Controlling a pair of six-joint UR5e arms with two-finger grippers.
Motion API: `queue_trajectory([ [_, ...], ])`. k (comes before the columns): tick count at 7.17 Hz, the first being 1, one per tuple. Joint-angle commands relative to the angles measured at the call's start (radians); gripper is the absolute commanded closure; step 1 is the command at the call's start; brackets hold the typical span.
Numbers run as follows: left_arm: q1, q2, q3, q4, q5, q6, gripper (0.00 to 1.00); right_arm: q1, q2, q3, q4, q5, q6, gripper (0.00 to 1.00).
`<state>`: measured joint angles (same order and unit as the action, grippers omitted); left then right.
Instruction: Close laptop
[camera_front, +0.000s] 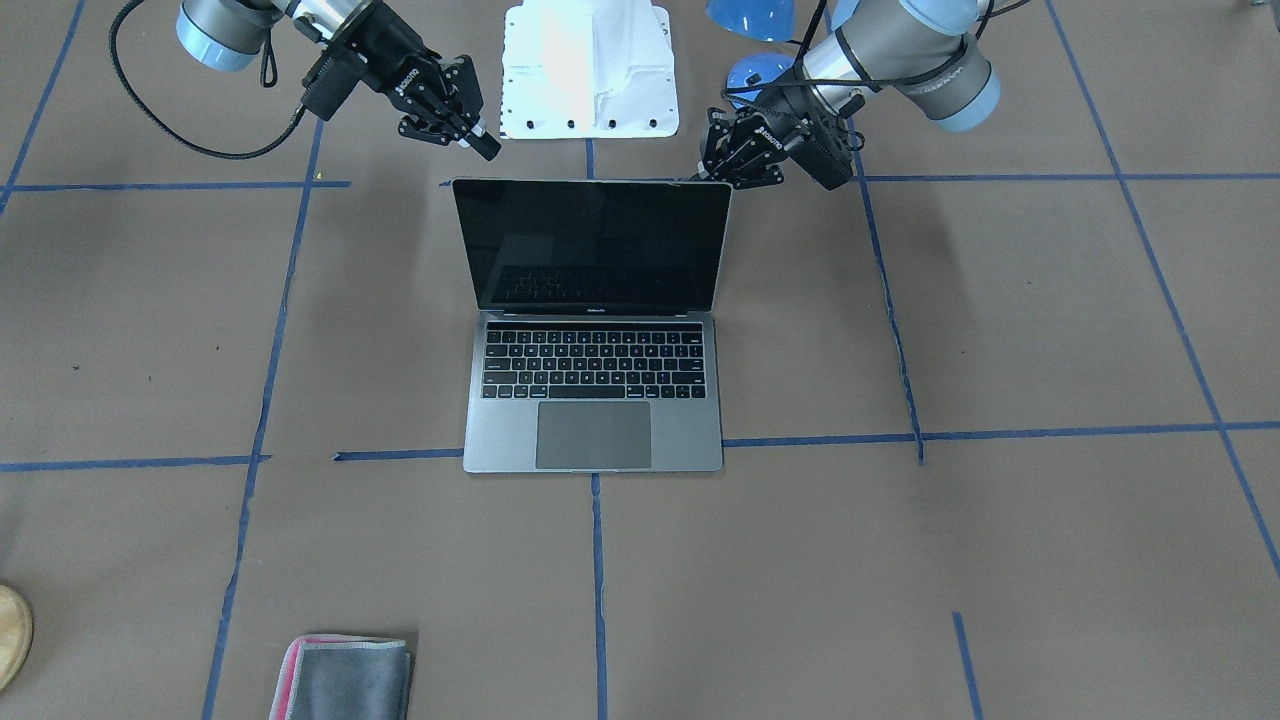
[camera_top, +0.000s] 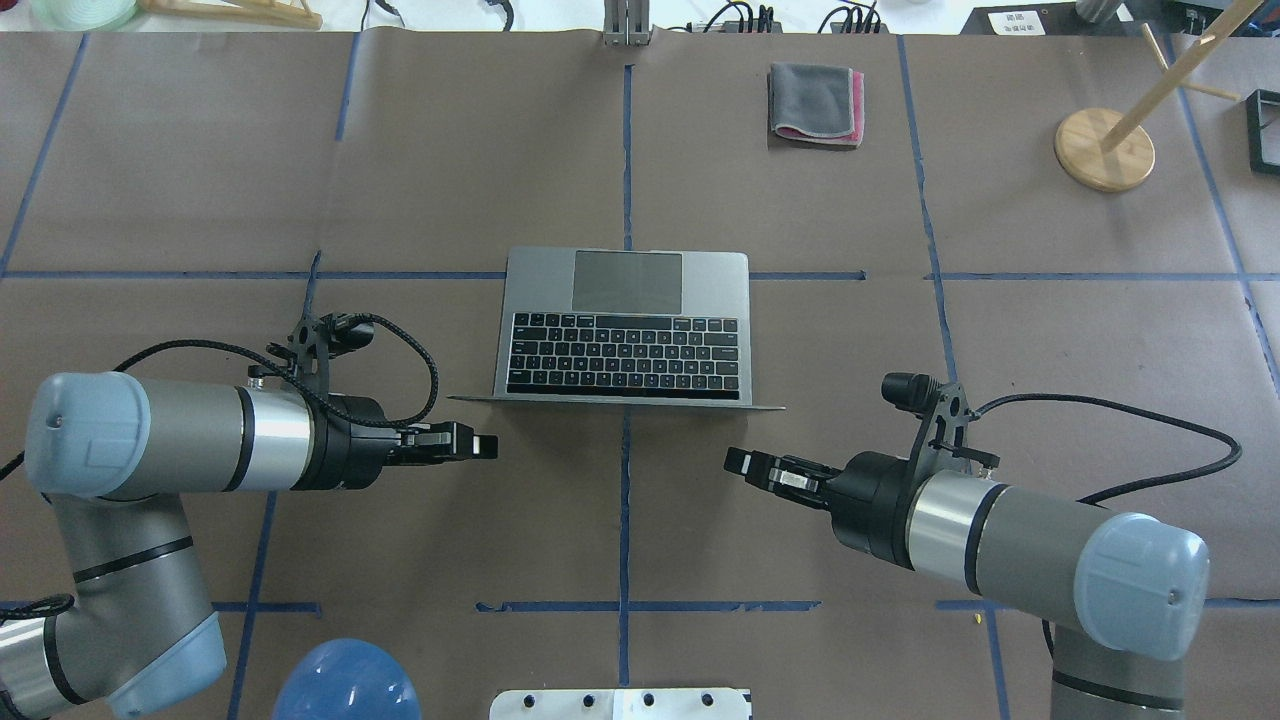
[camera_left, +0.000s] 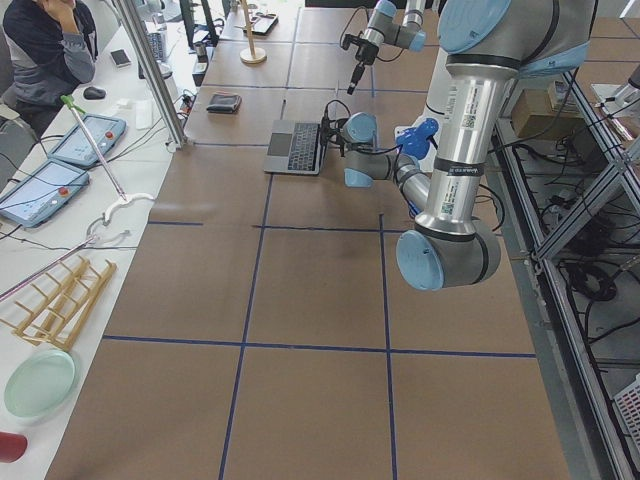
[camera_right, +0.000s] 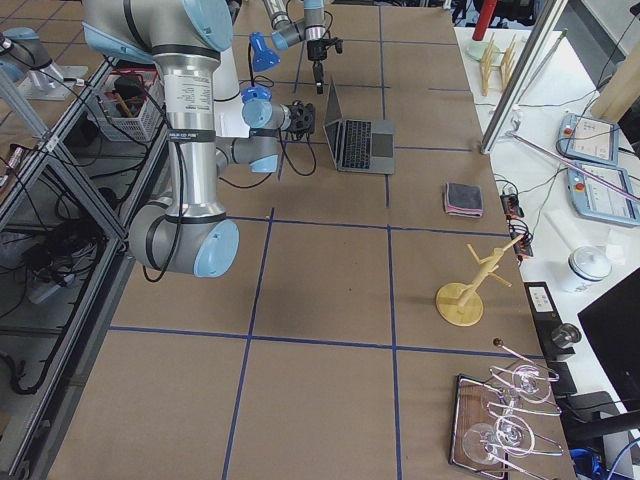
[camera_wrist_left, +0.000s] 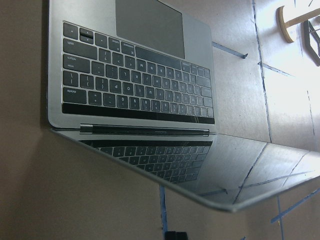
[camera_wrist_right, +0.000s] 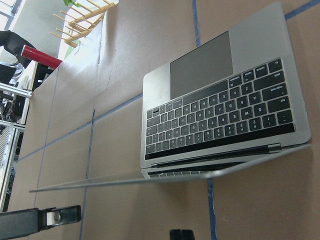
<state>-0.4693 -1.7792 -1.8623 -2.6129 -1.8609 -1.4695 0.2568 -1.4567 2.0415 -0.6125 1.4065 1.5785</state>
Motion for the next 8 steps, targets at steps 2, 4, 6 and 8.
queue_trajectory([
  [2,-0.061,-0.029,0.012,0.039,0.002,0.0,1.0,0.047,0.025,-0.006,-0.068,0.003,-0.002,0.99],
  [4,-0.087,-0.038,0.014,0.066,0.002,0.0,1.0,0.079,0.041,-0.012,-0.108,0.008,0.0,0.99],
  [6,-0.104,-0.075,0.046,0.079,0.002,0.0,1.0,0.113,0.081,-0.029,-0.159,0.011,0.0,0.99],
  [8,-0.123,-0.115,0.096,0.079,0.0,0.0,1.0,0.14,0.098,-0.043,-0.176,0.017,0.002,0.99],
])
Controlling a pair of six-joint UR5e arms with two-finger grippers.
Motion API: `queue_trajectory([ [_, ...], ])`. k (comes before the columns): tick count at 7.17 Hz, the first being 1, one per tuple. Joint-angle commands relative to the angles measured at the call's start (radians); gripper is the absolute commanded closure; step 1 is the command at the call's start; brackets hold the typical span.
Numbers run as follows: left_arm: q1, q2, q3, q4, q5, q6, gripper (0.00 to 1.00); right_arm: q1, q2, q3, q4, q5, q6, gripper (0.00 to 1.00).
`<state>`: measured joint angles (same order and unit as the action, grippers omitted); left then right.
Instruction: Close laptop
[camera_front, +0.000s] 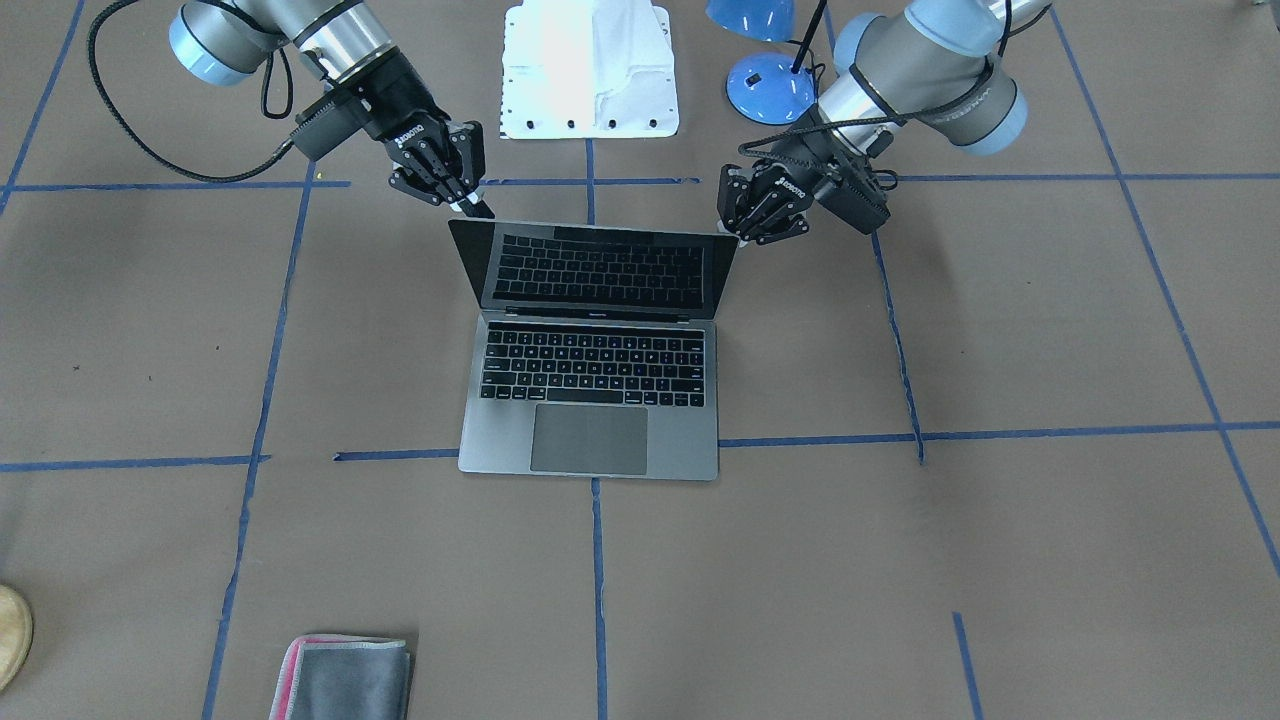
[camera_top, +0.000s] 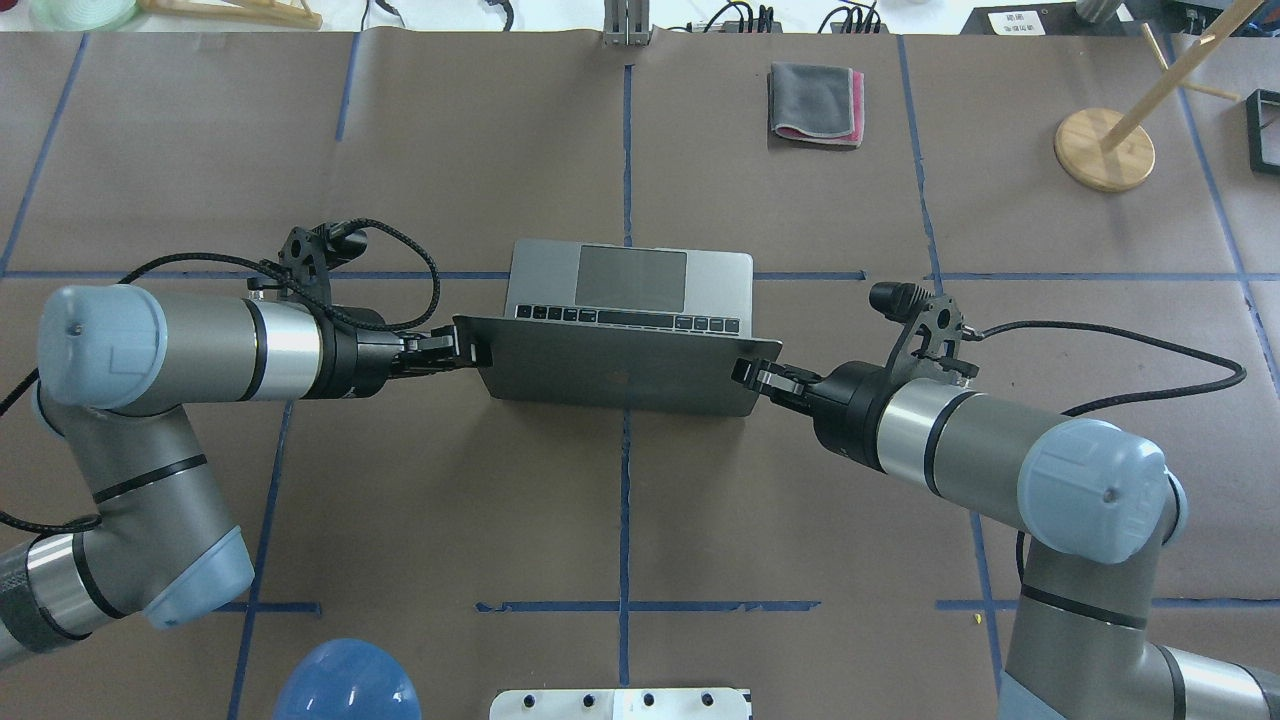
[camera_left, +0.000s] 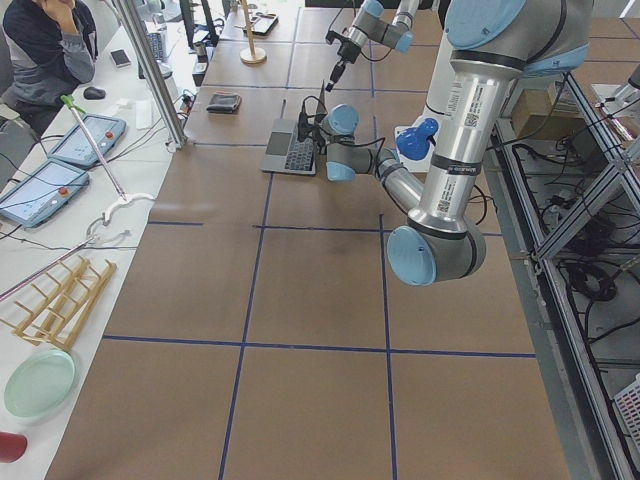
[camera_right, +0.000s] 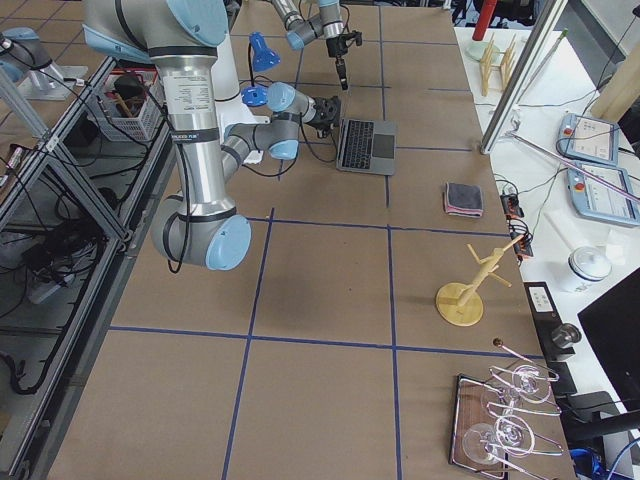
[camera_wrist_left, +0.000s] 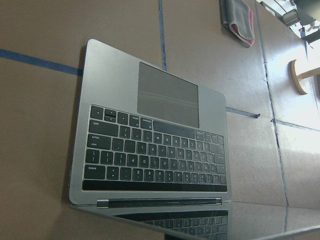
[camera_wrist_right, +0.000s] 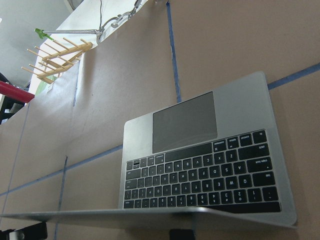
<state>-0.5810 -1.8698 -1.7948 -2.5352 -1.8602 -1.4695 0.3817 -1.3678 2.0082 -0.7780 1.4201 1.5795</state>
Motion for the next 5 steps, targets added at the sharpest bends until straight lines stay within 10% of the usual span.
queue_trajectory([
  [1,-0.029,-0.041,0.05,0.001,-0.004,0.0,1.0,0.031,0.018,-0.029,-0.01,0.008,0.001,0.99],
  [5,-0.051,-0.098,0.132,0.006,-0.004,0.001,1.0,0.077,0.122,-0.139,-0.082,0.008,0.001,0.99],
])
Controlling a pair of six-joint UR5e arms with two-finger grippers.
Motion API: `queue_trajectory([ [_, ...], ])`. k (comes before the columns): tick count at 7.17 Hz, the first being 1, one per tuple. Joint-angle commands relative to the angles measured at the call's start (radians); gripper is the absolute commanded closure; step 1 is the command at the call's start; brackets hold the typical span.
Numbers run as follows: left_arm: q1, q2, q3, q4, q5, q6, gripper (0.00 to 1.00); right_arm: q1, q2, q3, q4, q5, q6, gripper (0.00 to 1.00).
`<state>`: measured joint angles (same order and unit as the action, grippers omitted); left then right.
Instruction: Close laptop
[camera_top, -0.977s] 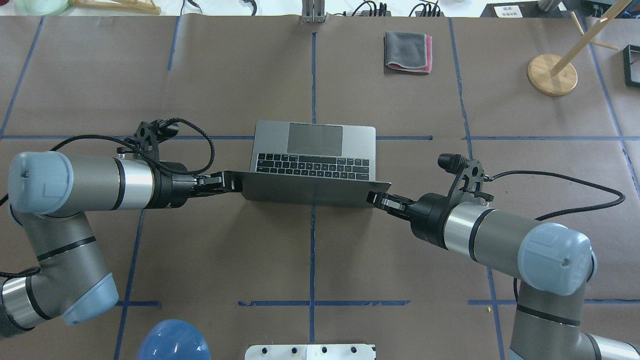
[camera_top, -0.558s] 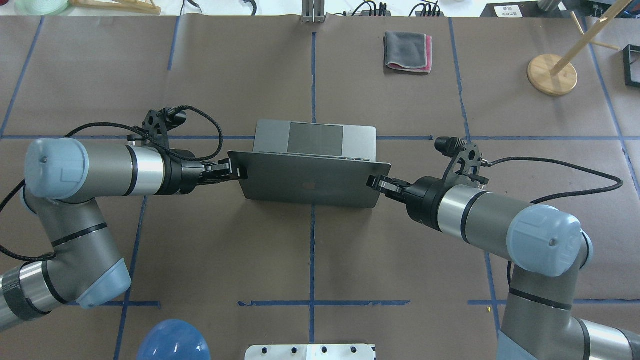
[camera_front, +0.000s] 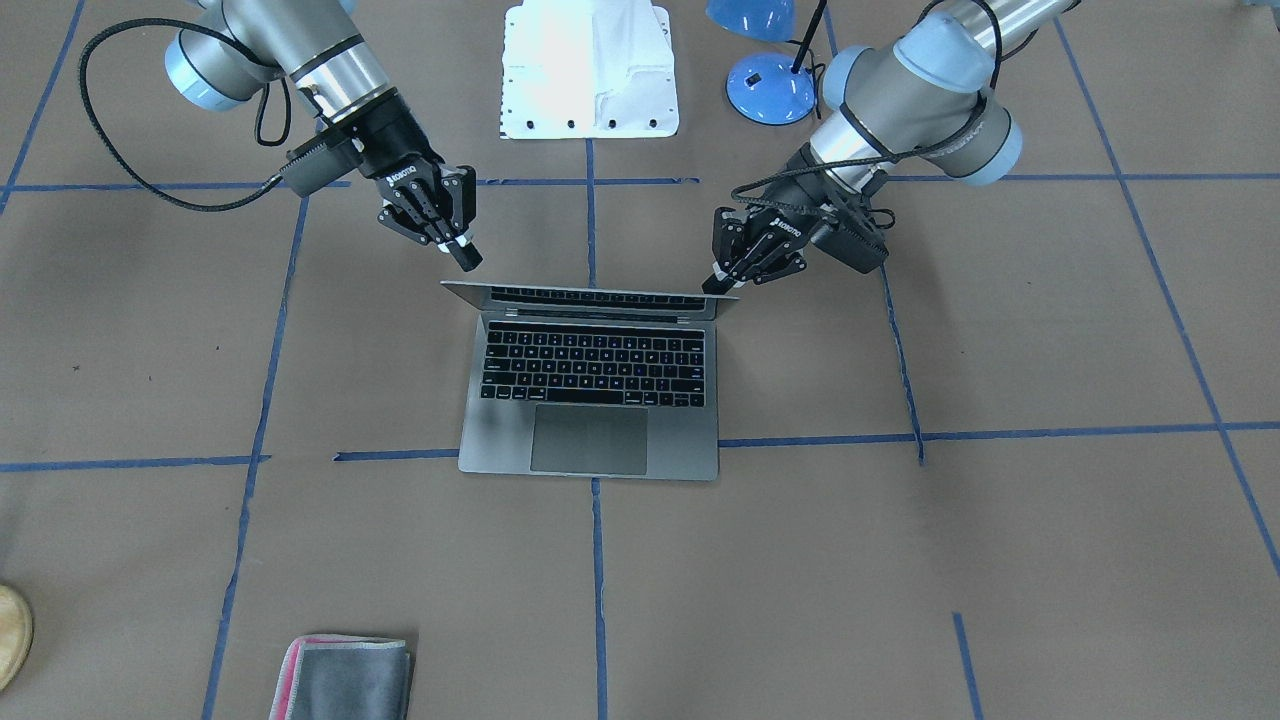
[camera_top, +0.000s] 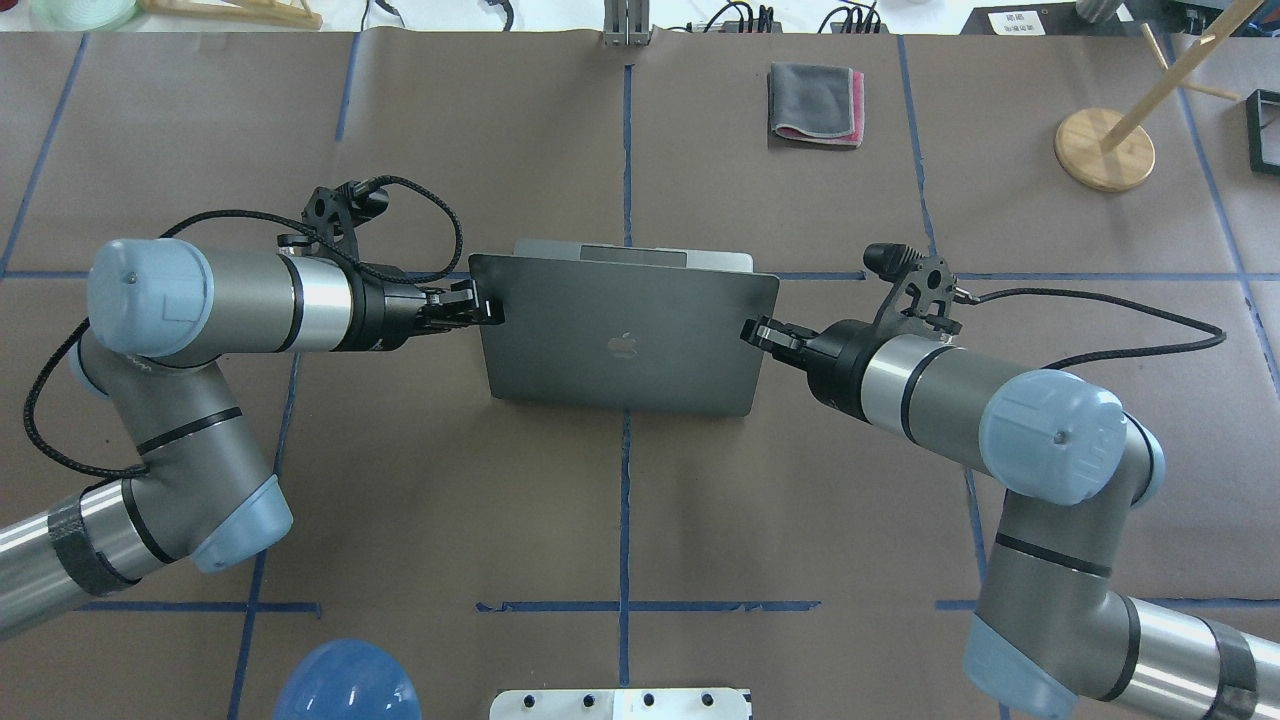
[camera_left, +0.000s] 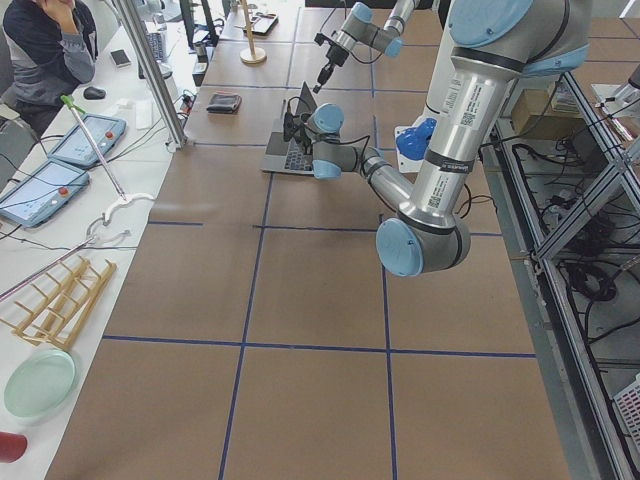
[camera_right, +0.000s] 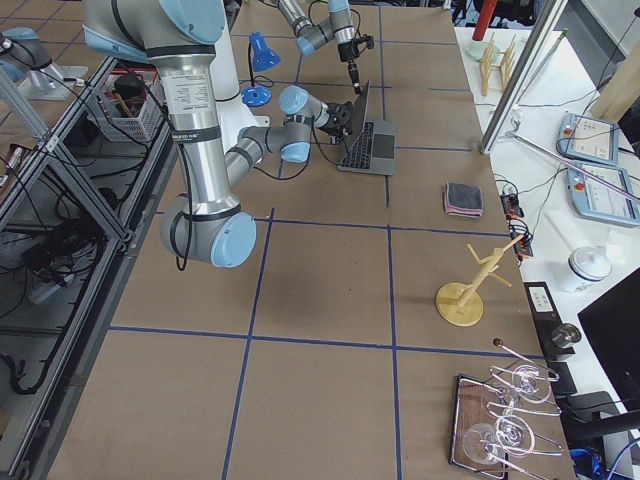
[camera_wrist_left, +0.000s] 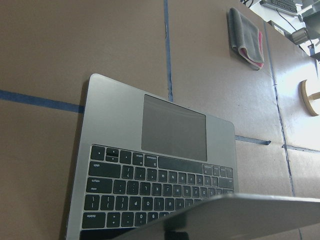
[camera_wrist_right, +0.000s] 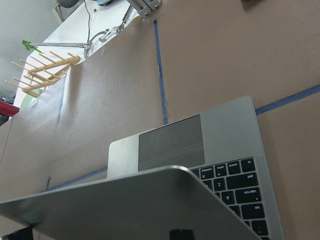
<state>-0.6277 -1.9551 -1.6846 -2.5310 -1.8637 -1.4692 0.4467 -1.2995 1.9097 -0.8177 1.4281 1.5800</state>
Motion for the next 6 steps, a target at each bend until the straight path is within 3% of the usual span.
queue_trajectory([
  [1,-0.007,-0.039,0.058,0.001,0.0,0.001,1.0,0.023,0.092,-0.085,-0.072,0.002,0.0,0.99],
  [6,-0.006,-0.174,0.385,-0.005,0.029,0.064,1.0,0.049,0.236,-0.426,-0.075,0.002,-0.002,0.98],
])
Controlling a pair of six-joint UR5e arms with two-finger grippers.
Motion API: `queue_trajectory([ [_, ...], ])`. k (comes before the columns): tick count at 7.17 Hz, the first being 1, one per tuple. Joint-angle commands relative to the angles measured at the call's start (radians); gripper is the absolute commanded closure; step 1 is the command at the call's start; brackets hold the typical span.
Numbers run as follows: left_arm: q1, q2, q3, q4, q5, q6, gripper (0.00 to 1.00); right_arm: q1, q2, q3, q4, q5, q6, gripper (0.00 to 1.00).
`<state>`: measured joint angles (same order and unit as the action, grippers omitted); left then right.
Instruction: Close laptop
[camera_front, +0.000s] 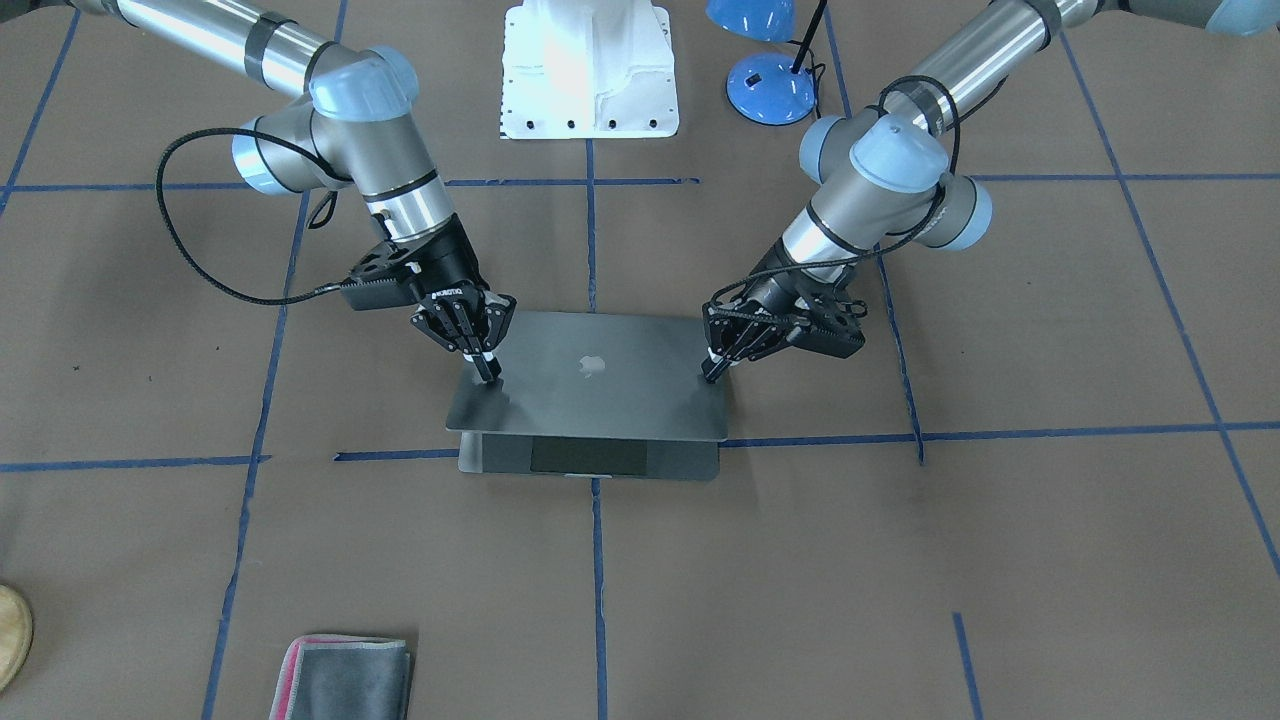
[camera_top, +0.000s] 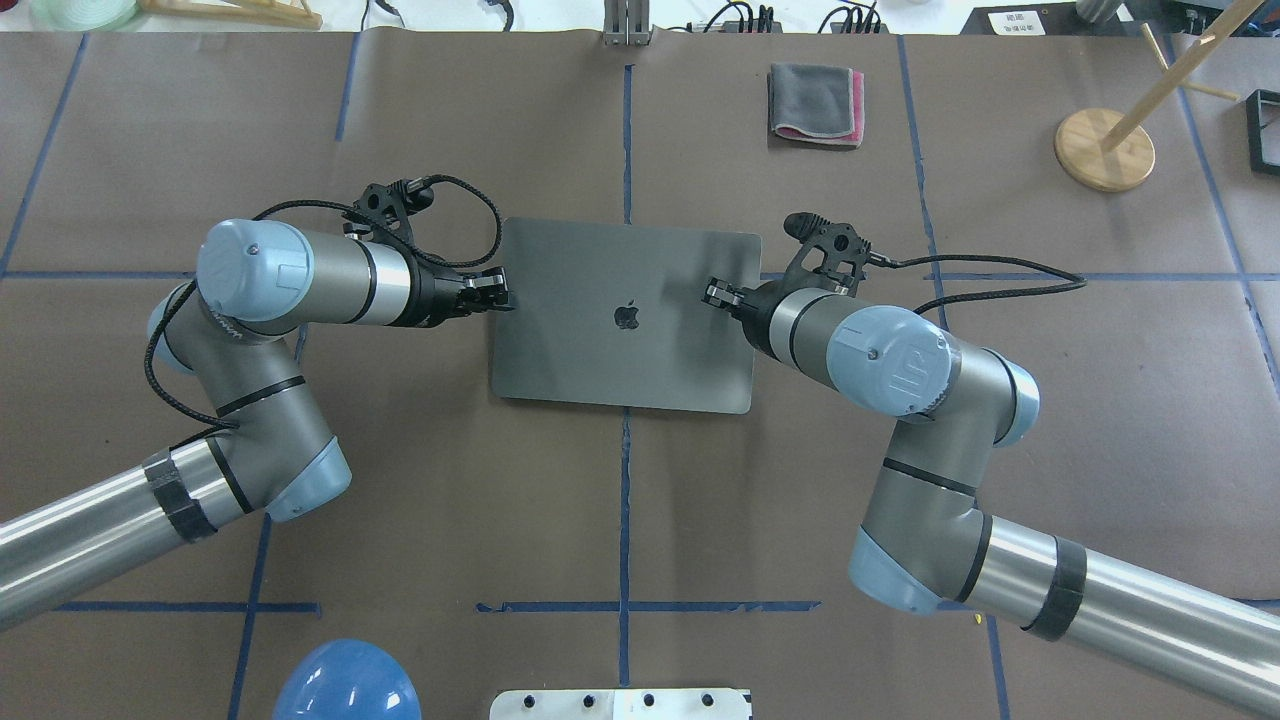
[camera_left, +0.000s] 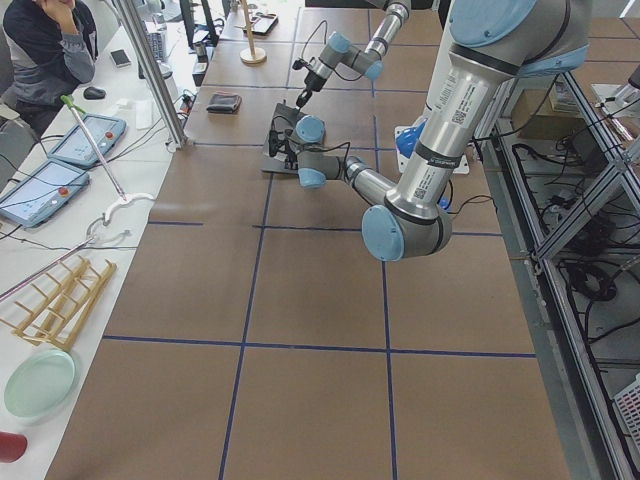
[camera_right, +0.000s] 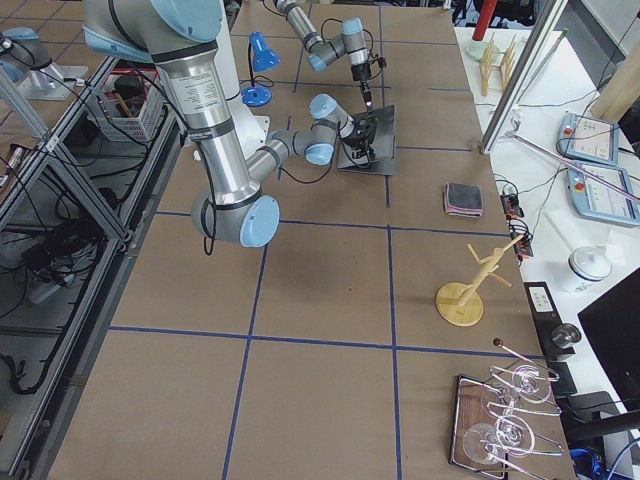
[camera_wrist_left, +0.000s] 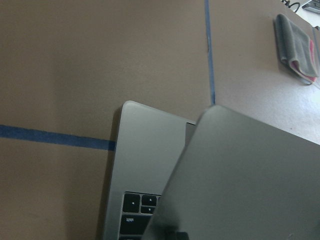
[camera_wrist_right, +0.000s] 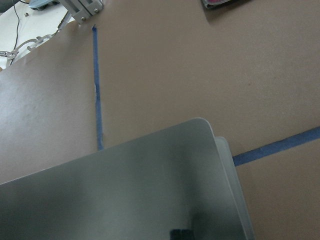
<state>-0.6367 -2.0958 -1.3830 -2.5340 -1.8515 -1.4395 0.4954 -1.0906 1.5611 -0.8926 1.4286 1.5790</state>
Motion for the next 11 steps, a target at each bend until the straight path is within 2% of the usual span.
queue_trajectory([
  [1,-0.001,-0.038,0.082,-0.005,0.015,0.051,1.0,0.0,0.029,-0.072,0.0,0.007,-0.001,0.95],
  [2,-0.024,-0.041,0.073,0.0,-0.024,0.05,0.89,0.03,0.029,-0.056,-0.005,0.109,0.001,0.64],
  [3,-0.093,-0.043,0.071,0.003,-0.193,0.05,0.31,0.081,0.025,-0.03,-0.053,0.221,-0.002,0.02],
  [4,-0.144,-0.04,0.068,0.015,-0.324,0.051,0.01,0.13,0.024,0.029,-0.175,0.347,-0.014,0.01],
  [5,-0.171,-0.033,0.056,0.03,-0.378,0.051,0.01,0.175,0.018,0.083,-0.275,0.442,-0.026,0.01],
  [7,-0.25,0.017,-0.012,0.124,-0.518,0.06,0.01,0.189,-0.005,0.166,-0.455,0.473,-0.228,0.01],
  [8,-0.257,0.083,-0.068,0.132,-0.528,0.142,0.01,0.215,-0.03,0.221,-0.553,0.512,-0.357,0.01],
  [9,-0.27,0.155,-0.108,0.171,-0.528,0.251,0.01,0.265,-0.078,0.259,-0.604,0.57,-0.485,0.01],
  [11,-0.323,0.248,-0.184,0.371,-0.525,0.562,0.01,0.372,-0.205,0.312,-0.615,0.657,-0.693,0.01],
])
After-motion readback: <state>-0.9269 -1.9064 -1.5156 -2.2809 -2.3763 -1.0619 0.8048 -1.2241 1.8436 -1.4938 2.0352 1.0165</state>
